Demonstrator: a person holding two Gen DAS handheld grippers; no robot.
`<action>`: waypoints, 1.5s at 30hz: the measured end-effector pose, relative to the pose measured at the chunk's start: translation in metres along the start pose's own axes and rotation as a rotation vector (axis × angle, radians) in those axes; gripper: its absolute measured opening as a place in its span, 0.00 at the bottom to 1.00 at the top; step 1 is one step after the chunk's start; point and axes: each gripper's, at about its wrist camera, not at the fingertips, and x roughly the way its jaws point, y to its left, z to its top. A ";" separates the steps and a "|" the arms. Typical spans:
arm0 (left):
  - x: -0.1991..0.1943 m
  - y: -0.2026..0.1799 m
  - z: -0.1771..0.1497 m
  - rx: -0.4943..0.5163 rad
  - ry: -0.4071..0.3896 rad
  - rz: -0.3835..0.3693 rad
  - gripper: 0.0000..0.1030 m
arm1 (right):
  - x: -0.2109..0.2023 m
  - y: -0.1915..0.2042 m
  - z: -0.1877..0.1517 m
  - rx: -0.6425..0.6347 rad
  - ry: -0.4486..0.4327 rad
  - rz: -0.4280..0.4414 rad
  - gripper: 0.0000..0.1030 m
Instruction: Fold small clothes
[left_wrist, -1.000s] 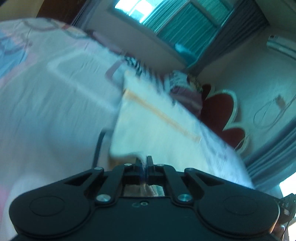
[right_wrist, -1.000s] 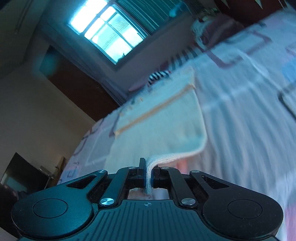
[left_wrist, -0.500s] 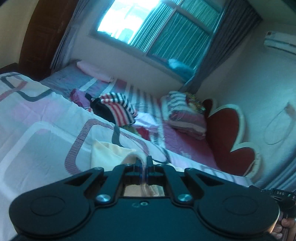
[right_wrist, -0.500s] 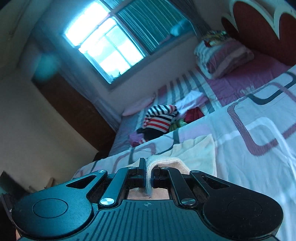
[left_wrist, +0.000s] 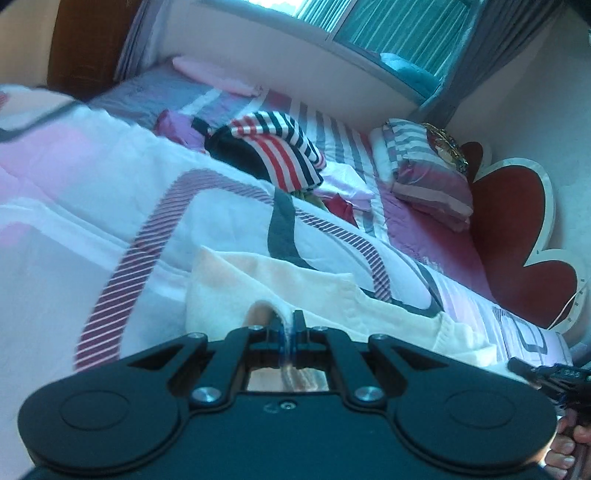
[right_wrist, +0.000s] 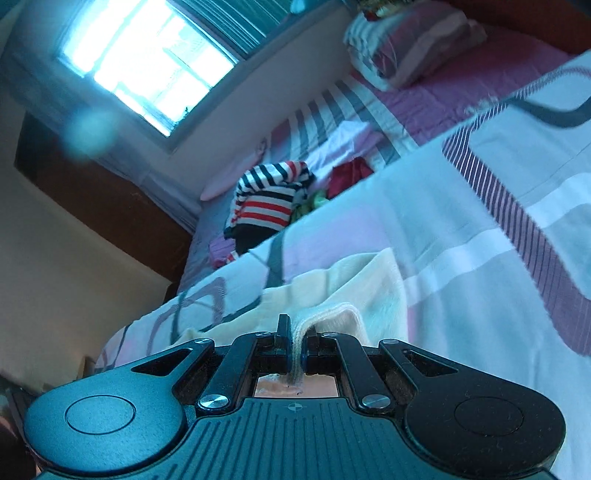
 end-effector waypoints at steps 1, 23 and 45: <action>0.007 0.005 0.001 -0.014 -0.004 -0.015 0.07 | 0.007 -0.005 0.002 0.007 0.006 0.000 0.04; 0.012 -0.007 -0.018 0.282 -0.038 0.081 0.03 | 0.040 0.025 -0.036 -0.451 0.002 -0.201 0.00; 0.018 0.000 -0.018 0.288 -0.084 0.098 0.39 | 0.029 0.016 -0.027 -0.444 -0.085 -0.211 0.34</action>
